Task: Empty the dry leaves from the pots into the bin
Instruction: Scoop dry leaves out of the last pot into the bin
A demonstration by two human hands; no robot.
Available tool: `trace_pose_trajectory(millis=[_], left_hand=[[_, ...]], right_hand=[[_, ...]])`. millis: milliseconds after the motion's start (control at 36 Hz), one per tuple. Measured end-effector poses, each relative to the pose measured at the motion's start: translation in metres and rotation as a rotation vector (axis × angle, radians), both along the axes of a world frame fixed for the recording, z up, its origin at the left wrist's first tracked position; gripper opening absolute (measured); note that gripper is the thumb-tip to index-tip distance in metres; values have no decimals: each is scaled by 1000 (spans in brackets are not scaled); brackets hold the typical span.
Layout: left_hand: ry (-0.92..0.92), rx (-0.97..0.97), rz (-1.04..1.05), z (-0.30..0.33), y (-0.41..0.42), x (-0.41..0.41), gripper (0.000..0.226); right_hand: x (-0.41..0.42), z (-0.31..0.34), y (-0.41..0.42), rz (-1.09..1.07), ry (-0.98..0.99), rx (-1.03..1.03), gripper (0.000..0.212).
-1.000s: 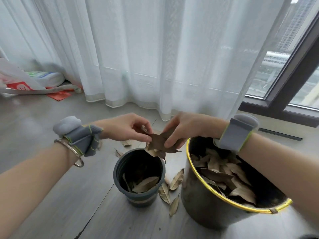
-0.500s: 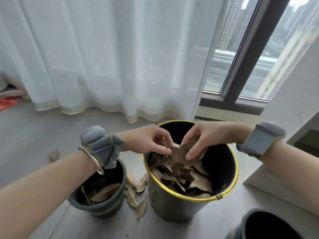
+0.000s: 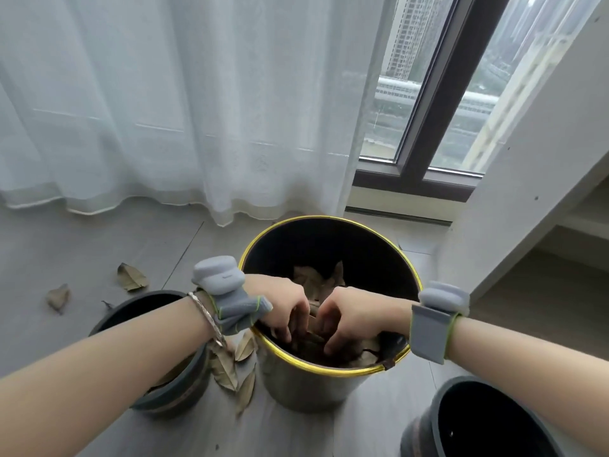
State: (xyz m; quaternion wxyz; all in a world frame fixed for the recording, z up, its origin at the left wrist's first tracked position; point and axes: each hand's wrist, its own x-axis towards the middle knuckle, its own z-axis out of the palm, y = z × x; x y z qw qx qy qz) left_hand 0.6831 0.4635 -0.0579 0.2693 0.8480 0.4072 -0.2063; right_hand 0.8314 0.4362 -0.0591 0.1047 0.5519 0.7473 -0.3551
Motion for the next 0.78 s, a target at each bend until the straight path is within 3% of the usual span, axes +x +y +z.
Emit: trace_pose_trajectory(millis=[167, 250, 417, 528, 583, 667, 778], left_hand=[[-84, 107, 22, 16, -1, -13, 22], [-248, 143, 80, 24, 0, -31, 20], [-736, 238, 394, 29, 1, -76, 12], [-867, 333, 702, 16, 2, -120, 13], [-802, 344, 763, 5, 0, -138, 13], [-454, 302, 742, -12, -9, -168, 12], [39, 191, 569, -32, -26, -179, 33]], right_hand=[[3, 12, 13, -5, 36, -35, 29], [1, 23, 25, -38, 94, 16, 22], [-20, 38, 42, -192, 367, 144, 14], [-65, 46, 37, -232, 571, 182, 16], [-87, 46, 32, -204, 595, 223, 16], [-132, 36, 20, -88, 532, 254, 16], [-190, 7, 2, 208, 196, 240, 26]])
